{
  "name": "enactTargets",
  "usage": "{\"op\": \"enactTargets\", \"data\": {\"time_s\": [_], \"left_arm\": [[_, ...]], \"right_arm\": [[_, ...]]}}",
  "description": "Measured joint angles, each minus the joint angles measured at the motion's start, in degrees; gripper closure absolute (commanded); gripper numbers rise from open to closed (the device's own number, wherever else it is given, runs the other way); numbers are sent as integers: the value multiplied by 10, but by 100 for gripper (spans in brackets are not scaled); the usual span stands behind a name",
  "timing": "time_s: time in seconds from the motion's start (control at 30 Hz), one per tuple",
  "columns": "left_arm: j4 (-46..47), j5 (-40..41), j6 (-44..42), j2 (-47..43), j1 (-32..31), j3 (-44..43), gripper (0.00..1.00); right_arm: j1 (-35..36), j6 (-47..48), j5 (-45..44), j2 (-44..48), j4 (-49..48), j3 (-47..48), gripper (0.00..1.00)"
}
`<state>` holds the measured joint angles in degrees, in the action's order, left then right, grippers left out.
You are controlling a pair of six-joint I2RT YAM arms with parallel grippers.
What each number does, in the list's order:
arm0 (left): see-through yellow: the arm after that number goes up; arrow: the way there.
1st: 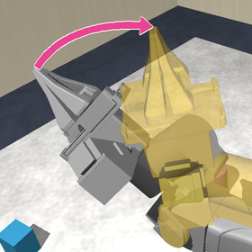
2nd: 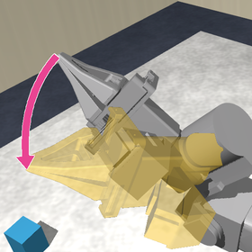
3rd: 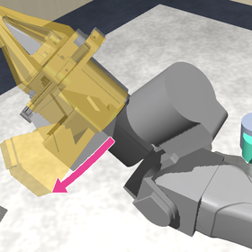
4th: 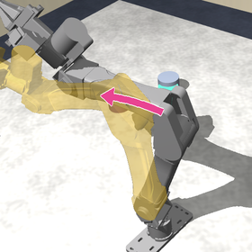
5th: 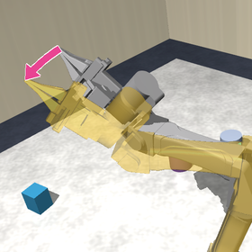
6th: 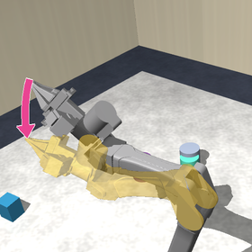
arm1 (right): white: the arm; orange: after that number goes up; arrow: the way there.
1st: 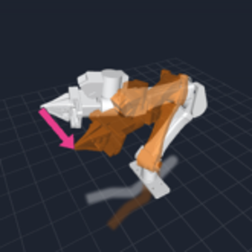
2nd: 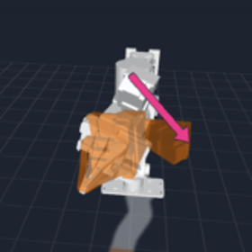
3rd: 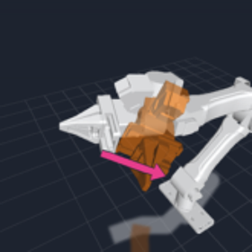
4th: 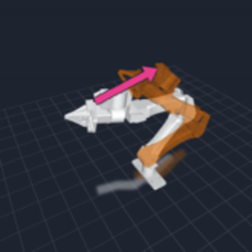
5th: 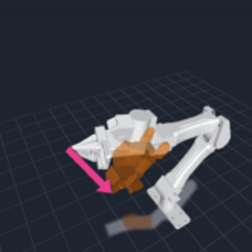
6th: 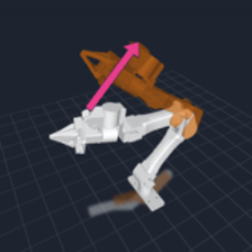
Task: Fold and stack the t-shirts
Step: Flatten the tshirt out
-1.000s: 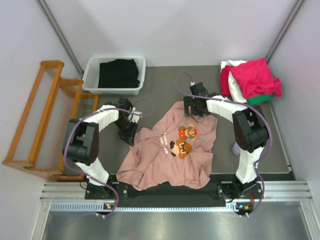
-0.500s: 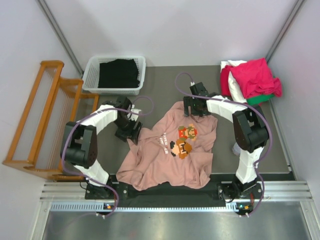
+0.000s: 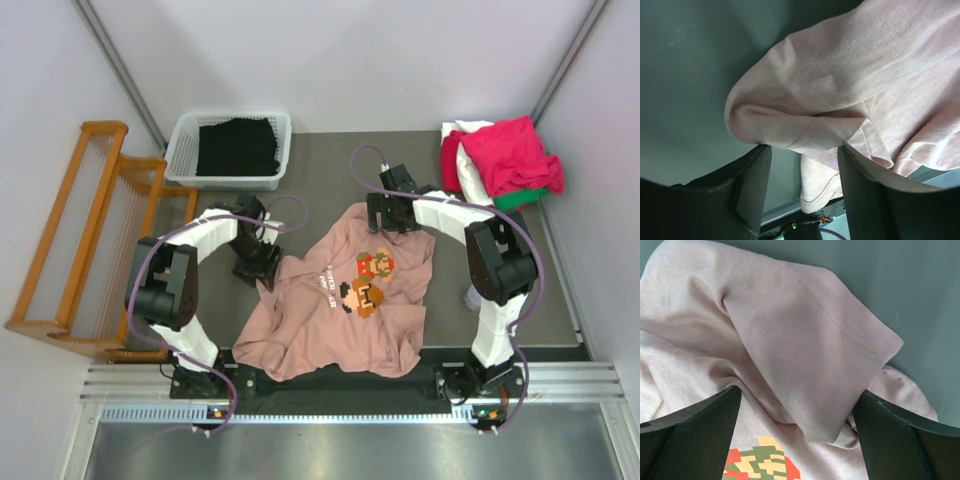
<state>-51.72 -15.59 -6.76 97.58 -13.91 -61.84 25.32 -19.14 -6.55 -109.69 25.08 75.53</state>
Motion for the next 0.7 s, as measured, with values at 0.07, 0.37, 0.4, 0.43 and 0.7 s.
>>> {"op": "enactTargets", "data": {"time_s": [0.07,0.37,0.4,0.43,0.7], "left_arm": [[0,0,0,3,0,0,60],[2,1,3,7,0,0,100],[2,1,3,7,0,0,100],[3,3,4,7,0,0,100],[0,13,4,9,24,-13,100]], "right_arm": [[0,0,0,0,0,0,10],[0,0,1,0,0,0,12],[0,0,2,0,0,0,12],[0,0,2,0,0,0,12],[0,0,1,0,-1,0,19]]}}
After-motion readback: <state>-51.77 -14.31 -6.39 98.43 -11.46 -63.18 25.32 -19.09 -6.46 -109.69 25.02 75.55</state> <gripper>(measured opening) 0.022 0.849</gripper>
